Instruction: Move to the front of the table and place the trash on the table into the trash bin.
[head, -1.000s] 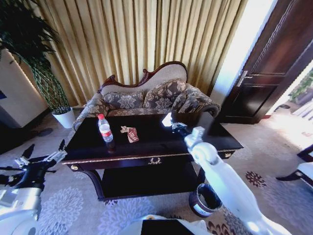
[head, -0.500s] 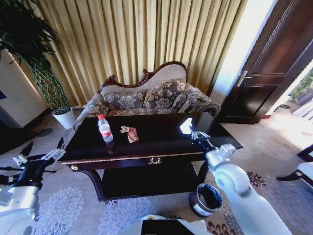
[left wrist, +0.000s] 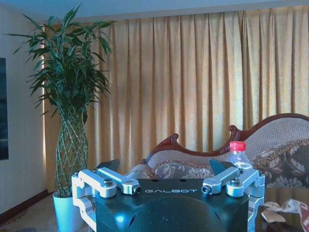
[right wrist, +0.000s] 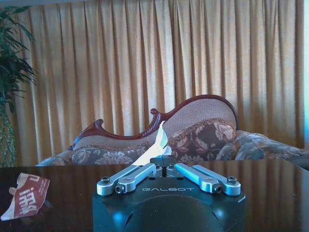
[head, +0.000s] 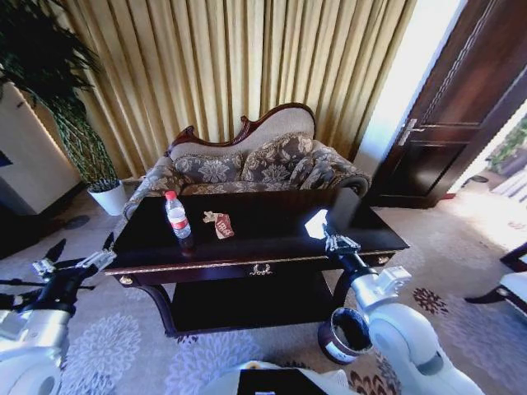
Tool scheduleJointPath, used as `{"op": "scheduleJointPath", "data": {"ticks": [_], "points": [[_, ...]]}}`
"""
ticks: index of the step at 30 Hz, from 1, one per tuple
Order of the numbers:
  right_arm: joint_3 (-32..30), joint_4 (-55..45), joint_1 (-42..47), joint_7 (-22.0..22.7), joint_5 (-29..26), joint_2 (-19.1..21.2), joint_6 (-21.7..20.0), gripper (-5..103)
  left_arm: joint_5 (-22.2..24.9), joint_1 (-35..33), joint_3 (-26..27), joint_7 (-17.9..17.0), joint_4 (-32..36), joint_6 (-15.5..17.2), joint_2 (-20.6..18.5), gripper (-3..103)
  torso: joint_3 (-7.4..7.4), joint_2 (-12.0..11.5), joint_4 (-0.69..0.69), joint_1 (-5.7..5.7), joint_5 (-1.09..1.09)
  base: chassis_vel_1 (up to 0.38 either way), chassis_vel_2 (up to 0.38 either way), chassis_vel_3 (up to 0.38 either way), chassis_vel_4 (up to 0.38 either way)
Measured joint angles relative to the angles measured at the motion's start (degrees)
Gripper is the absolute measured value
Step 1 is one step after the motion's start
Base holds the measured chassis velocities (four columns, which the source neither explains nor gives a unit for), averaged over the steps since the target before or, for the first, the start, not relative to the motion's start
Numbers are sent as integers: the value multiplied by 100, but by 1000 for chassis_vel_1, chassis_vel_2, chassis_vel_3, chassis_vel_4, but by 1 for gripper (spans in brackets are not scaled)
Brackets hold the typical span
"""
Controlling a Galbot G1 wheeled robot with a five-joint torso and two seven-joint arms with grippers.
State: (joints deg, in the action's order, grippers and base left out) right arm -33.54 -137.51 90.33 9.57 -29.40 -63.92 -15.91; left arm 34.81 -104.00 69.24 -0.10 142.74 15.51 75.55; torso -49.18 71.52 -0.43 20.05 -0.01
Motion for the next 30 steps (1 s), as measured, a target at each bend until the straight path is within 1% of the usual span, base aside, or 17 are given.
{"op": "scheduleJointPath", "data": {"ticks": [4, 12, 15, 17, 19, 20, 22, 23, 27, 28, 29, 30], "points": [[4, 58, 22, 0, 47, -50, 2, 0, -98, 19, -80, 0, 0, 11, 21, 100, 0, 0, 0, 0, 1, 123, -109, -114, 127], [10, 241, -89, -5, 57, -23, 29, 0, -234, 89, -230, 0, 12, 27, 63, 100, 1, 1, 0, -3, 0, 156, -164, -153, 148], [85, 475, -151, -20, 80, -45, 106, 0, -261, 94, -252, 0, 31, 30, 77, 100, 2, 3, 0, -5, 1, 99, -116, -94, 96], [105, 729, -198, -26, 110, -78, 129, 0, -262, 91, -251, -1, 31, 30, 81, 100, 3, 4, 0, -6, 0, 53, -36, -24, 42], [93, 1233, -265, -24, 285, -127, 127, 0, -262, 104, -249, -2, 22, 31, 114, 100, 1, 2, 0, -5, 1, 0, 0, 0, 0], [93, 1233, -265, -24, 285, -127, 127, 0, -262, 104, -249, -2, 22, 31, 114, 100, 1, 2, 0, -5, 1, 0, 0, 0, 0], [61, 1575, -309, -21, 395, -148, 122, 0, -260, 121, -251, -2, 26, 37, 148, 100, -1, -1, -1, 0, 1, 0, 0, 0, 0], [23, 1860, -353, -18, 439, -154, 118, 0, -259, 133, -250, -1, 38, 41, 169, 100, -1, -2, 0, 2, 2, 0, 0, 0, 0], [-50, 2374, -438, -2, 518, -157, 127, 0, -362, 141, -206, 0, 45, 31, 187, 100, -1, -2, 0, 2, 0, 0, 0, 0, 0], [-77, 2623, -486, 7, 596, -157, 157, 0, -398, 143, -173, 16, 46, 11, 189, 100, -1, -2, 0, 2, 0, 0, 0, 0, 0], [-94, 3247, -589, 18, 697, -153, 287, 0, -400, 146, -95, 31, 48, -10, 192, 100, 0, -1, 0, 0, 2, 0, 0, 0, 0], [-94, 3247, -589, 18, 697, -153, 287, 0, -400, 146, -95, 31, 48, -10, 192, 100, 0, -1, 0, 0, 2, 0, 0, 0, 0]]}}
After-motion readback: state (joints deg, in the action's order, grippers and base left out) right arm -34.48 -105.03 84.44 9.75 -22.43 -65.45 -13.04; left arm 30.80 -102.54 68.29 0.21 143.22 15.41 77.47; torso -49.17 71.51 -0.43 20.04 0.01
